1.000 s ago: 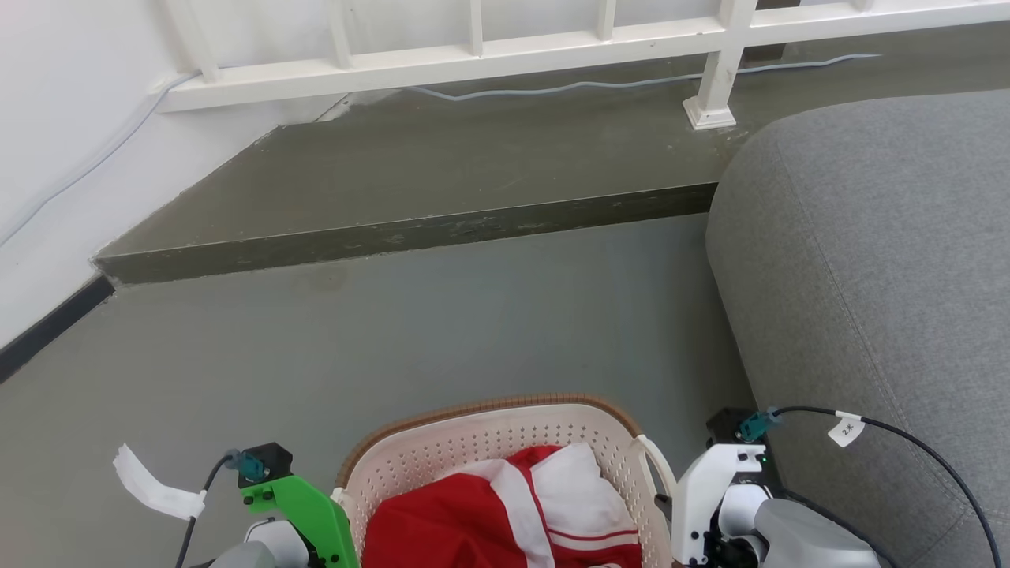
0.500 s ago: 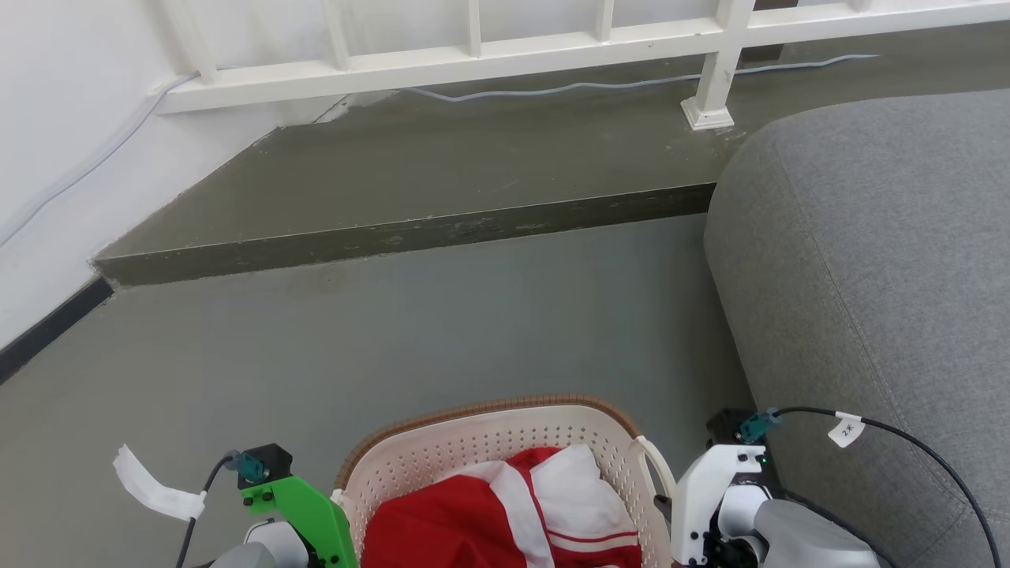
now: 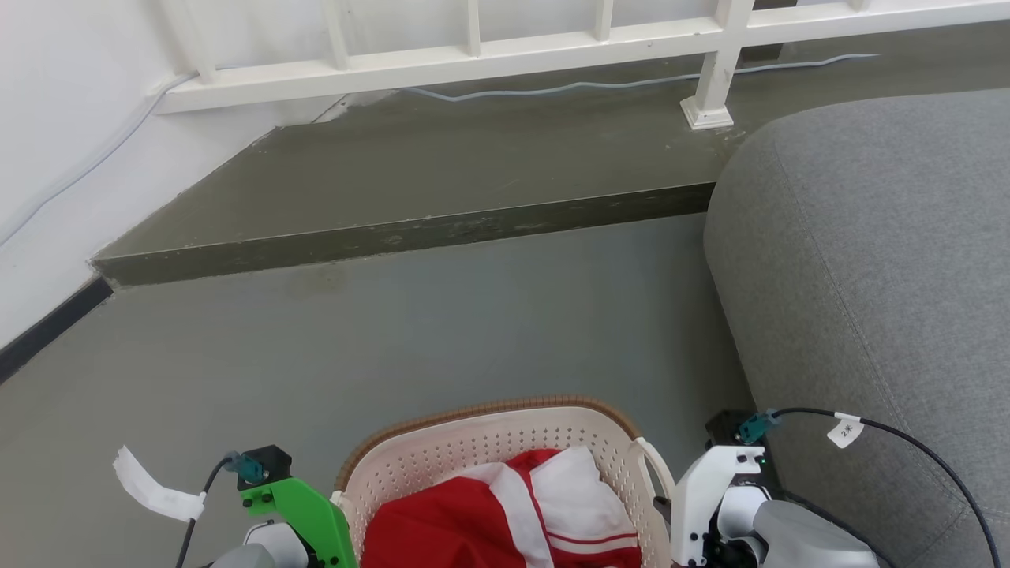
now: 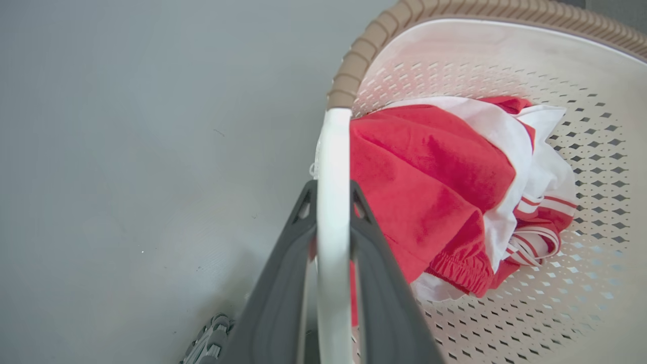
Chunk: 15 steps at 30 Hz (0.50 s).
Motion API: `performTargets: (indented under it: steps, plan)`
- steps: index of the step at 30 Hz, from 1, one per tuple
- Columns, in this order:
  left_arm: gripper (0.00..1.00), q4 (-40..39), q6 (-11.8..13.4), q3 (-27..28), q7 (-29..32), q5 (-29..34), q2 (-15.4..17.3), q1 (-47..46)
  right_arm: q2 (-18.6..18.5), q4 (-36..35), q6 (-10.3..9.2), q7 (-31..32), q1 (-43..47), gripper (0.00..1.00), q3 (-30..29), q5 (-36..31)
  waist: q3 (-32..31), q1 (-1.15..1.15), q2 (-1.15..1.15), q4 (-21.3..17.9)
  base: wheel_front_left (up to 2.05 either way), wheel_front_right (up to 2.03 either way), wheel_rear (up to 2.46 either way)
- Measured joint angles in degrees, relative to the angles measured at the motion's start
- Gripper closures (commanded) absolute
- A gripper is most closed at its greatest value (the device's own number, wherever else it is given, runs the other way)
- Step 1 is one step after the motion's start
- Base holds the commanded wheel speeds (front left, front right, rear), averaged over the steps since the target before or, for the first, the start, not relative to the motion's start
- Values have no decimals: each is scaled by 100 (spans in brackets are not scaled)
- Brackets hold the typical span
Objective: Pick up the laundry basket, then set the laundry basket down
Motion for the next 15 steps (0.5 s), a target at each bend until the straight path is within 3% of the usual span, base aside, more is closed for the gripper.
performTargets:
  steps: [15]
  plan:
    - [100, 4, 0, -8, -11, -35, 0, 0, -1, -10, -9, -9, -4, 100, 51, 11, 98, 0, 0, 11, 0, 0, 0]
